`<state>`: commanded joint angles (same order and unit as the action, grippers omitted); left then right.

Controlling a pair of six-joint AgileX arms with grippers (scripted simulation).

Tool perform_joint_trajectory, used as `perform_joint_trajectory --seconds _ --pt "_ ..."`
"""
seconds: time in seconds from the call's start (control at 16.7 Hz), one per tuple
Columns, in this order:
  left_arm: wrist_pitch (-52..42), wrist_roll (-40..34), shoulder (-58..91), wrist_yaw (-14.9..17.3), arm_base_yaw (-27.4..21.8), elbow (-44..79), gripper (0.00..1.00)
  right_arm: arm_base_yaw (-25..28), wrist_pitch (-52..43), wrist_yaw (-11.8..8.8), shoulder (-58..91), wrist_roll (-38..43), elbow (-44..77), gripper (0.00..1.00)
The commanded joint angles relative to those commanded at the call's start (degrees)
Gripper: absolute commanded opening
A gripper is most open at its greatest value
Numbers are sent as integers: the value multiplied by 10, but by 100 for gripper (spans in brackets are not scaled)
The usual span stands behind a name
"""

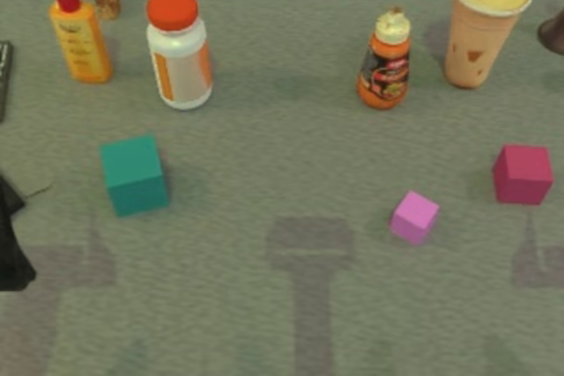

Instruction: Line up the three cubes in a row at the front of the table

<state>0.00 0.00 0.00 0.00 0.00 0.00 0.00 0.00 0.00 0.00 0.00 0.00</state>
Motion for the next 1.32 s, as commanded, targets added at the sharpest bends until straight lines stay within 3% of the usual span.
perform_joint_trajectory --seconds 0.24,0.54,1.32 --pt "0 0 0 0 0 0 100 6 -11 -1 17 -5 17 100" --pt "0 0 0 0 0 0 100 48 -100 -1 168 -42 156 100" --pt "0 0 0 0 0 0 100 214 -487 2 937 -201 694 100"
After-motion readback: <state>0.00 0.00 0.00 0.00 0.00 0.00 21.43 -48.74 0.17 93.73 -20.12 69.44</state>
